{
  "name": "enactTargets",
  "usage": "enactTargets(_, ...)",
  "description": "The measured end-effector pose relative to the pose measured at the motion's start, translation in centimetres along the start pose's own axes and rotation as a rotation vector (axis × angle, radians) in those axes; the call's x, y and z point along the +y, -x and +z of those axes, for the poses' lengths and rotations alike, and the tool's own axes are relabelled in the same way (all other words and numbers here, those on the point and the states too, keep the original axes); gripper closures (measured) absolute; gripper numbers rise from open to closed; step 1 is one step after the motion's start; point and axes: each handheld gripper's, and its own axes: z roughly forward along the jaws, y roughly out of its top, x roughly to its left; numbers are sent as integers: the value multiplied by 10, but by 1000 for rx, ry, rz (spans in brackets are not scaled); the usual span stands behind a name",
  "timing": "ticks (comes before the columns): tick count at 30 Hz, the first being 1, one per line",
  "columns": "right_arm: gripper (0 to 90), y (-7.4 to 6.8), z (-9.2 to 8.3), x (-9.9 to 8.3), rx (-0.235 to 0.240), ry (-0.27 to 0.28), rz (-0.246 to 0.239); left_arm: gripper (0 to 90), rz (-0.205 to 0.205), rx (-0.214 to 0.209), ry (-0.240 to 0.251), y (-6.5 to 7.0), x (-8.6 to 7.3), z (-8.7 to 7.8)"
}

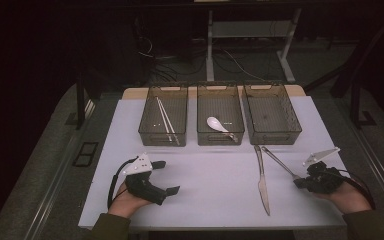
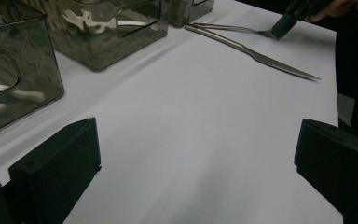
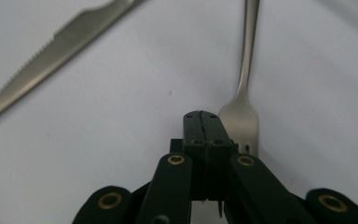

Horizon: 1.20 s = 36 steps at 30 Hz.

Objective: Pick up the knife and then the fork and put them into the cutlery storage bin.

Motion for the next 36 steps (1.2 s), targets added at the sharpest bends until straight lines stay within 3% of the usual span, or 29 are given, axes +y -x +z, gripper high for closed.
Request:
enactTargets(5,808,8,-8,19,-27,44,3,0,-2,3,1,-1,0,0)
enactTargets(13,770,23,11,43,-43,67,15,0,-4,1,0,0,0,0)
enactTargets(20,778,24,28,39,-28,38,30,0,-2,-2,-3,0,0,1)
enactTargets(31,837,19,30,34,-69,62,18,0,1,0,-4,0,0,1)
enactTargets(36,843,20,29,33,-58,63,33,0,5,0,-5,0,0,1)
